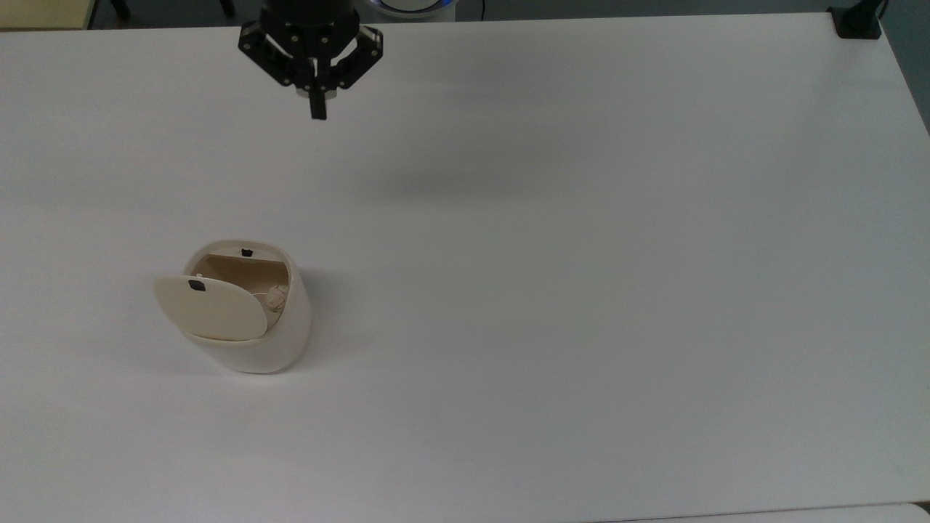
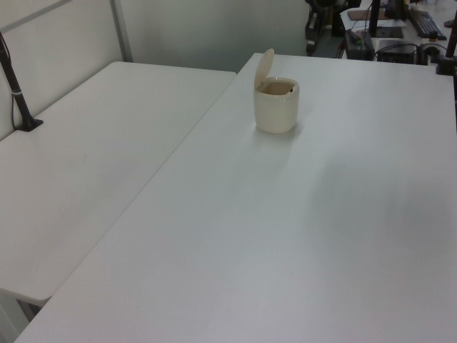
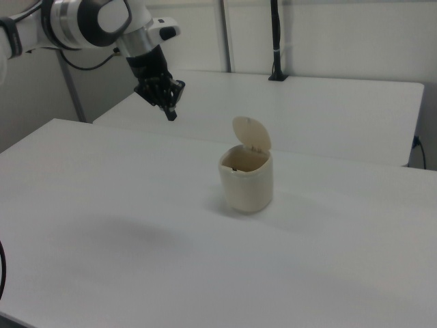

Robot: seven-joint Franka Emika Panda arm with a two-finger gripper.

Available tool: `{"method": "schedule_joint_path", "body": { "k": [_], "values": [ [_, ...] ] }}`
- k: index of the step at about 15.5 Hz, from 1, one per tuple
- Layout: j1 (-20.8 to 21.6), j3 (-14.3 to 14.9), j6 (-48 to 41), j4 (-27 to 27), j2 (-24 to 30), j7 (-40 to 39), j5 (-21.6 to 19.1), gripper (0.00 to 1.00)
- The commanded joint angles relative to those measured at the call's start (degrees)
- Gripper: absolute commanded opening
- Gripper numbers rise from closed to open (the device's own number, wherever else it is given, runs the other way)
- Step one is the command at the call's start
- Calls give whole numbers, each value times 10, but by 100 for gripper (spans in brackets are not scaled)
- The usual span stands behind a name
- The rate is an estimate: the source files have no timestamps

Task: Close the trash bin
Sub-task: 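Move the gripper toward the open lid of the cream trash bin, then lower the gripper onto the raised lid's edge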

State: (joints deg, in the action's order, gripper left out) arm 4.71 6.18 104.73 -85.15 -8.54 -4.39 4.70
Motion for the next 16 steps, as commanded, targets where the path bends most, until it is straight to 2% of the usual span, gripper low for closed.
{"method": "schedule_joint_path", "body": {
  "k": [1,10,16],
  "values": [
    [-21,3,72,2,-8,-8,-3,0],
    [-51,3,272,6,-82,-6,-4,0],
    [-66,3,377,10,-127,-6,-26,0]
  ]
}}
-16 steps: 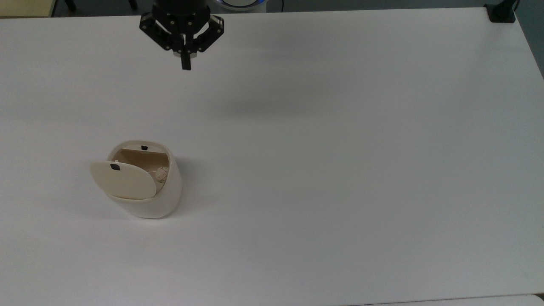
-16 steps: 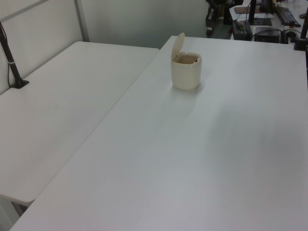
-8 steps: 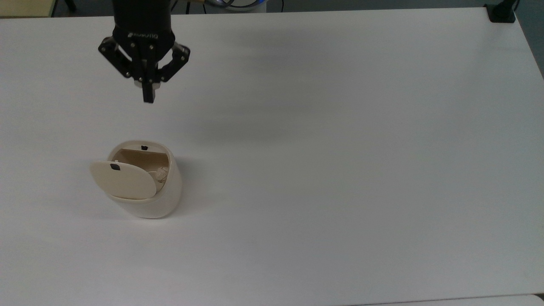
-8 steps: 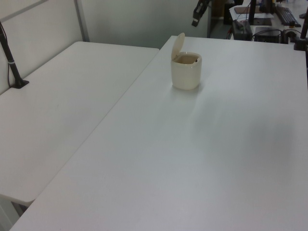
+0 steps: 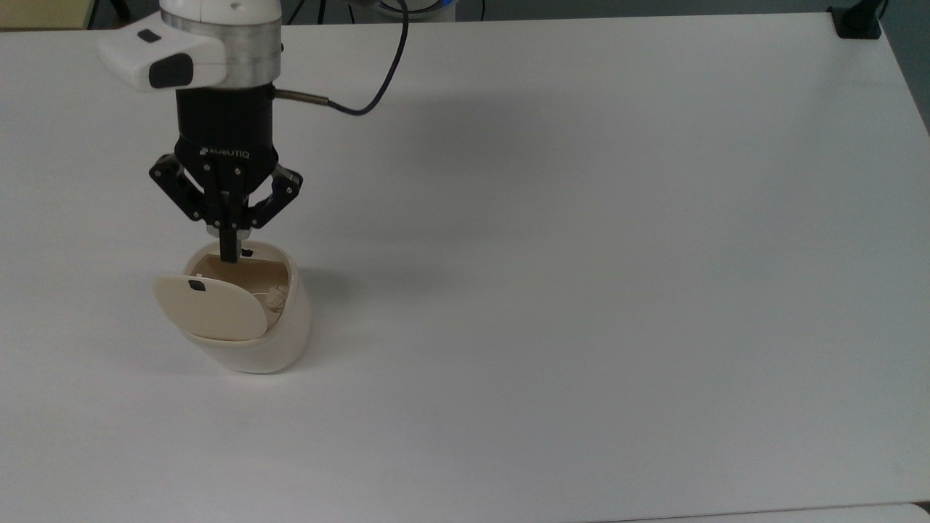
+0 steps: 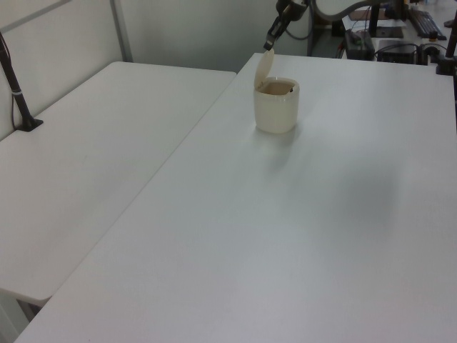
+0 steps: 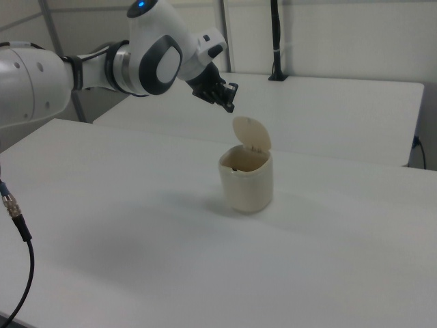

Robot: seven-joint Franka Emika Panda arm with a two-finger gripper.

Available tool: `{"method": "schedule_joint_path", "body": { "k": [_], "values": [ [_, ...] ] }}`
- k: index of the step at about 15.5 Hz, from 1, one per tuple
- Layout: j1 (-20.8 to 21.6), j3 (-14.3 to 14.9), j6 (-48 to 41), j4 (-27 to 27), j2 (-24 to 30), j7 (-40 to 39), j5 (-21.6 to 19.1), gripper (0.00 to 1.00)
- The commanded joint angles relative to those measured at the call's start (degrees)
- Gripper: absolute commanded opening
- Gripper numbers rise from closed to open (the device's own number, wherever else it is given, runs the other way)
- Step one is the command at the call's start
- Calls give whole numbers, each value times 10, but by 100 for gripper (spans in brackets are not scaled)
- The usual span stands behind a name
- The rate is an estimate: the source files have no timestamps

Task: Close the trash bin
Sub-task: 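Lower the gripper onto the raised lid's edge, then push the lid down with the gripper until it shuts on the bin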

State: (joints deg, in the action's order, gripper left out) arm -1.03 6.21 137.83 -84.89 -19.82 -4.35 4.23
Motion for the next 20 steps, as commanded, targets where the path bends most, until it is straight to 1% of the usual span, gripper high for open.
{"method": "schedule_joint_path", "body": {
  "k": [1,3,7,9,14,16,17,20],
  "values": [
    [-11,3,62,8,-14,-7,-31,0],
    [-18,3,75,9,-15,-7,-47,0],
    [-20,3,146,18,-45,-6,-48,0],
    [-20,3,158,18,-54,-7,-48,0],
    [-22,5,148,17,-60,-8,-43,0],
    [-24,15,110,17,-58,-11,-41,0],
    [-24,18,91,18,-58,-14,-34,0],
    [-25,18,74,14,-57,-14,-14,0]
  ]
}}
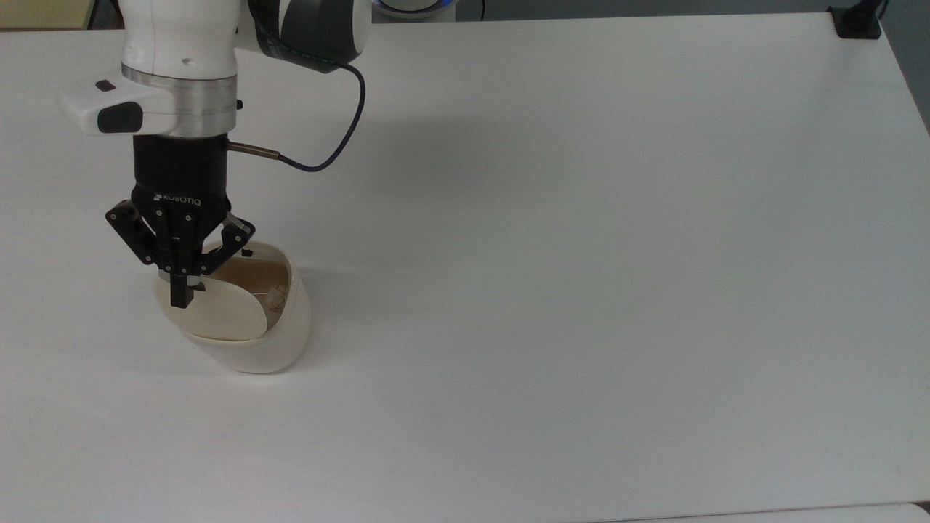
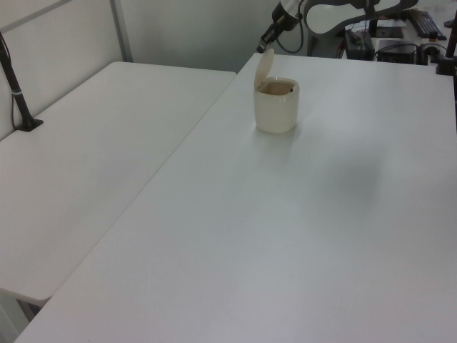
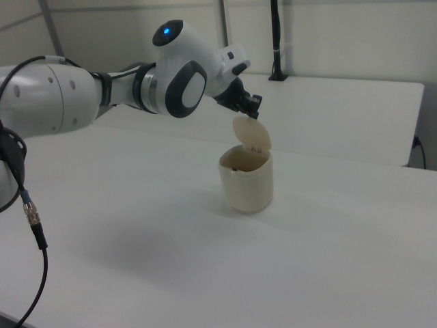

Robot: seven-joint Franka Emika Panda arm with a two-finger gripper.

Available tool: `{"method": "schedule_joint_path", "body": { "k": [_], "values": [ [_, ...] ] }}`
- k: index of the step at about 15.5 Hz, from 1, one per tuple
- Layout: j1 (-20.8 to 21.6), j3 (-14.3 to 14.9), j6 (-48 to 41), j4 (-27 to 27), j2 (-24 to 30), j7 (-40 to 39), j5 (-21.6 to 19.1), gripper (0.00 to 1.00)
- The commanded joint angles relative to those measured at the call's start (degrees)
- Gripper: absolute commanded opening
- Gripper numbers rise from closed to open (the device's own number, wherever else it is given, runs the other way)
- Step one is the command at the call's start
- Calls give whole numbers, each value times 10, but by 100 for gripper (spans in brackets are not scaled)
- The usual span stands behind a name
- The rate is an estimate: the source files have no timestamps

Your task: Close the trash bin

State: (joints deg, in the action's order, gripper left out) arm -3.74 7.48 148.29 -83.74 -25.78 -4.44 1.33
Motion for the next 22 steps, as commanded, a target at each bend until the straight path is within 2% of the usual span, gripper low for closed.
{"method": "schedule_joint_path", "body": {
  "k": [1,5,11,22],
  "values": [
    [2,5,-43,2,3,-15,16,0],
    [2,5,-133,2,4,-87,15,0],
    [3,4,-204,-9,0,-90,14,0],
    [7,1,-208,-23,-18,-89,10,0]
  ]
}}
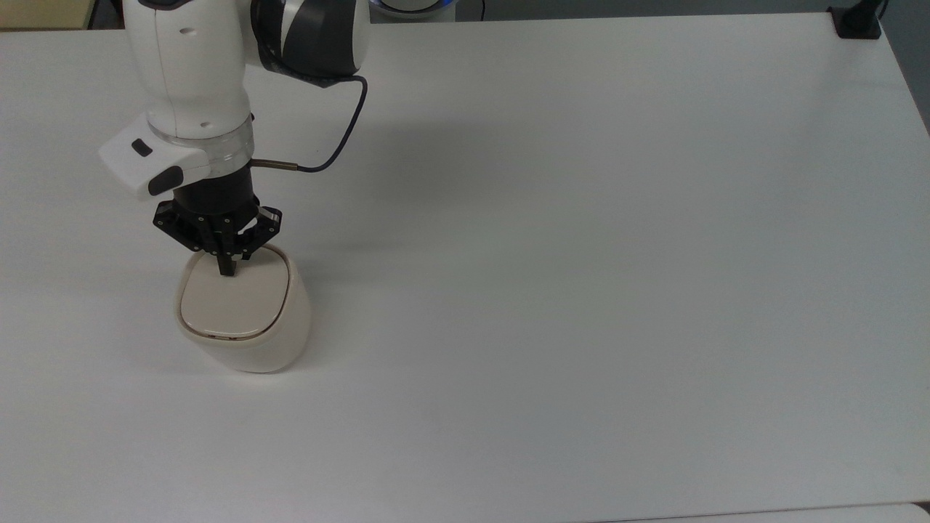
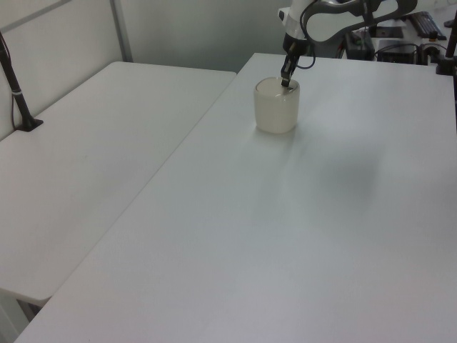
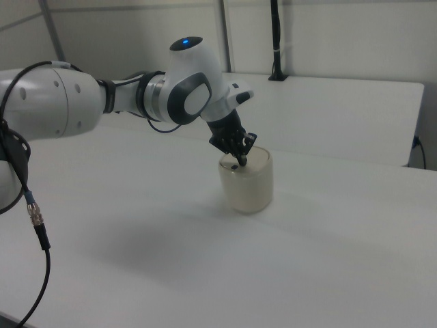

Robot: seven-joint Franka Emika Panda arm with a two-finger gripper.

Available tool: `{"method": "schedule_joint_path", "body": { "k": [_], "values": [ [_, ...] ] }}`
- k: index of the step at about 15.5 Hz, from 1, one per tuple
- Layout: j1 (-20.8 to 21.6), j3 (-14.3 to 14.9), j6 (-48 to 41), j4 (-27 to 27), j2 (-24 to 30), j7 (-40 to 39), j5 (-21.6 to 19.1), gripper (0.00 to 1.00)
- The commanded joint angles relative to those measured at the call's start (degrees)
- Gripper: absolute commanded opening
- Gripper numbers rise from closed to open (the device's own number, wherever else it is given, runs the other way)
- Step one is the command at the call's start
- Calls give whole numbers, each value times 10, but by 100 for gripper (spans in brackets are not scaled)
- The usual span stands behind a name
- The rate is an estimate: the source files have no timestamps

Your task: Close the trash bin

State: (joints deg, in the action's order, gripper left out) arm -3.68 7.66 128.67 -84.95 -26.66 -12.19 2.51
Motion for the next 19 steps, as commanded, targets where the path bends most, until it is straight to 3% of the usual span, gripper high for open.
{"method": "schedule_joint_path", "body": {
  "k": [1,5,8,10,15,19],
  "values": [
    [7,-3,-12,-11,-16,-10,0,0],
    [6,-5,-13,-1,-11,-5,-8,0],
    [9,-6,-70,12,28,-6,-40,0],
    [35,-7,-98,22,55,-5,-46,0],
    [90,-4,-238,16,120,23,-36,0],
    [117,-4,-301,2,160,72,2,0]
  ]
}}
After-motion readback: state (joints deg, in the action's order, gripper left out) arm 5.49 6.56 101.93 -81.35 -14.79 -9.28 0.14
